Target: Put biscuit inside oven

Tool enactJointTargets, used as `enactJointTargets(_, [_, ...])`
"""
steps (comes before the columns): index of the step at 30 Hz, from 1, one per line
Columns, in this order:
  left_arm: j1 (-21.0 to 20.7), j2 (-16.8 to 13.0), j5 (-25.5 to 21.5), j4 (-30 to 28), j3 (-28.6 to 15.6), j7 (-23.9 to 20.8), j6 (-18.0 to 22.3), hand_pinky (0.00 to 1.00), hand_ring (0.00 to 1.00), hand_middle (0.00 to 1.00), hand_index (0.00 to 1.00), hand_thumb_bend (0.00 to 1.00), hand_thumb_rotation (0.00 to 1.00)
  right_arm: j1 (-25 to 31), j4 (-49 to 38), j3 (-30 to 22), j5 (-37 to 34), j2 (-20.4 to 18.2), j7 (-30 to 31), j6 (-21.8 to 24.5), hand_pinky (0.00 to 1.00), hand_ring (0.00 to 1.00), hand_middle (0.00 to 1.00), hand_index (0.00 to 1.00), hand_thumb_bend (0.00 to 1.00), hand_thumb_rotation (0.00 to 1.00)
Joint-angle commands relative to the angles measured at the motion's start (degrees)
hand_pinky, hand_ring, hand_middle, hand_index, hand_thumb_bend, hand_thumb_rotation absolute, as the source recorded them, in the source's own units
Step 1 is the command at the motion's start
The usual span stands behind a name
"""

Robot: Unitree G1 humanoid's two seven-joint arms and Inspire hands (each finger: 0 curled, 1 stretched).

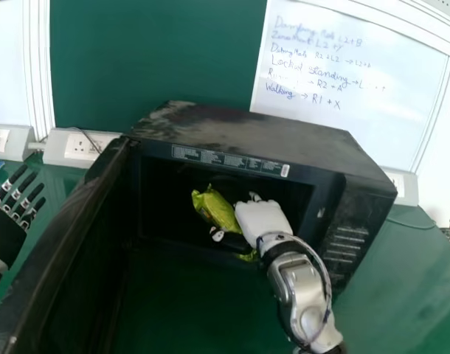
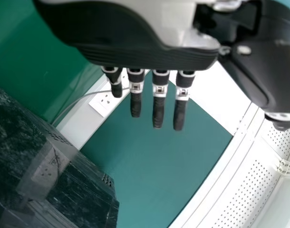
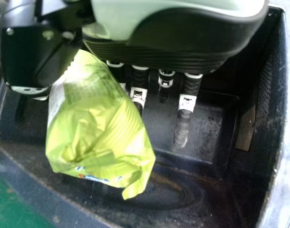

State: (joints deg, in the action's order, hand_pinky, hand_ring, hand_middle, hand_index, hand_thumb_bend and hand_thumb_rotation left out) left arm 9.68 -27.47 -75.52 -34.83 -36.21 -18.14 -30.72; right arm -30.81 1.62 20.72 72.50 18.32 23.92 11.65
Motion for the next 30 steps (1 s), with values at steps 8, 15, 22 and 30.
enactJointTargets(8, [-0.19, 0.19, -1.14, -0.49, 0.5, -0.58, 0.55, 0.98, 0.92, 0.85, 0.79, 0.39, 0.15, -5.09, 6.41, 0.67, -3.37, 0.24, -7.47, -0.23, 0.5, 0.43, 0.49, 0.5, 0.52, 0.0])
enactJointTargets(15, [0.13, -0.06, -0.46, -0.62, 0.42, -0.11, 0.62, 0.99, 0.93, 0.87, 0.8, 0.39, 0.16, -7.79, 9.64, 2.04, -3.75, -0.04, -9.3, 0.77, 0.47, 0.42, 0.48, 0.51, 0.52, 0.0])
enactJointTargets(22, [0.46, 0.17, -0.99, -0.93, 0.31, -0.47, 0.75, 1.0, 0.92, 0.85, 0.77, 0.44, 0.15, -9.36, 13.21, 2.62, -5.58, -0.52, -12.8, 0.8, 0.52, 0.43, 0.49, 0.5, 0.52, 0.0])
enactJointTargets(30, [0.62, -0.18, -1.59, -1.77, 0.31, -2.21, 0.57, 1.0, 0.94, 0.85, 0.77, 0.41, 0.16, -11.71, 19.75, 3.67, -7.61, -0.8, -17.98, 0.77, 0.5, 0.43, 0.47, 0.53, 0.52, 0.0])
